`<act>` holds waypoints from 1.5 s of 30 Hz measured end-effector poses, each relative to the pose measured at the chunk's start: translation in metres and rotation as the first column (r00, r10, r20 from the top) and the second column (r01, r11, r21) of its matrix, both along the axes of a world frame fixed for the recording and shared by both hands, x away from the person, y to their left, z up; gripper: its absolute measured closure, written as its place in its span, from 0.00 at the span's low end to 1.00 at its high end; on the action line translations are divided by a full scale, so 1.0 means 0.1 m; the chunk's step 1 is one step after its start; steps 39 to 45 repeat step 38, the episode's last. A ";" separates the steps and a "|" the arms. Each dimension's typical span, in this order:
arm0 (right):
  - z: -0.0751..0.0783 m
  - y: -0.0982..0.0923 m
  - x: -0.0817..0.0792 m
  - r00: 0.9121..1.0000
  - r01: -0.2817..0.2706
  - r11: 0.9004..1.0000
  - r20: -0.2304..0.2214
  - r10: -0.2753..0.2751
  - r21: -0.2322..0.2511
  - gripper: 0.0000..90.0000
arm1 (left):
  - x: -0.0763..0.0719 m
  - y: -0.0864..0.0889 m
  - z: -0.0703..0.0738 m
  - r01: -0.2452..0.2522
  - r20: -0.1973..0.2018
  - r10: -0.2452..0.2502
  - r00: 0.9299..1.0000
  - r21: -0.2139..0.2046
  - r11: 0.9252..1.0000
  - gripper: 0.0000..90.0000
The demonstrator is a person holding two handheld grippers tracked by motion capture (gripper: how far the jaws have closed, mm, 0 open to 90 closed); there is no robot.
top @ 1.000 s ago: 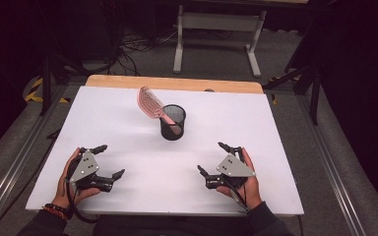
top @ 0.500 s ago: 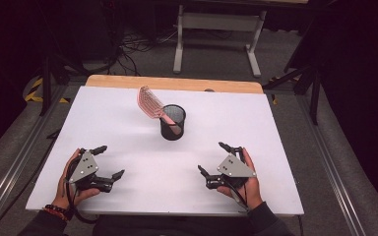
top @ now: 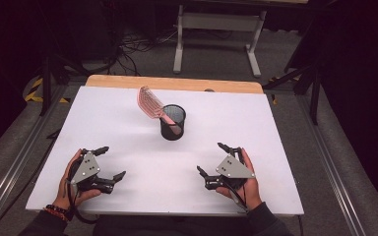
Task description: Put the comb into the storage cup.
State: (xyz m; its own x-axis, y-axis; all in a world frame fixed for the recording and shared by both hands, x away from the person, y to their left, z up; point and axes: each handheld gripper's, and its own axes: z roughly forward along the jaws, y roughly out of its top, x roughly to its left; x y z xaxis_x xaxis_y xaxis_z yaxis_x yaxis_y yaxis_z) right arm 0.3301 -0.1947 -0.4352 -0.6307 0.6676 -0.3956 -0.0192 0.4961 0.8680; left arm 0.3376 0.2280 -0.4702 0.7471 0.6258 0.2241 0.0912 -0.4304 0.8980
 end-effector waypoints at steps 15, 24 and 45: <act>-0.01 0.00 0.00 1.000 0.002 1.000 -0.001 -0.002 -0.006 0.07 | 0.00 -0.03 -0.01 0.015 -0.001 -0.015 1.000 0.017 1.000 0.06; -0.01 0.00 0.01 1.000 0.002 1.000 -0.003 -0.002 -0.006 0.07 | 0.01 -0.04 -0.01 0.017 -0.002 -0.017 1.000 0.019 1.000 0.06; -0.01 -0.02 0.02 1.000 0.001 1.000 -0.010 -0.001 0.002 0.07 | 0.02 -0.08 -0.01 0.017 -0.001 -0.017 1.000 0.034 0.999 0.06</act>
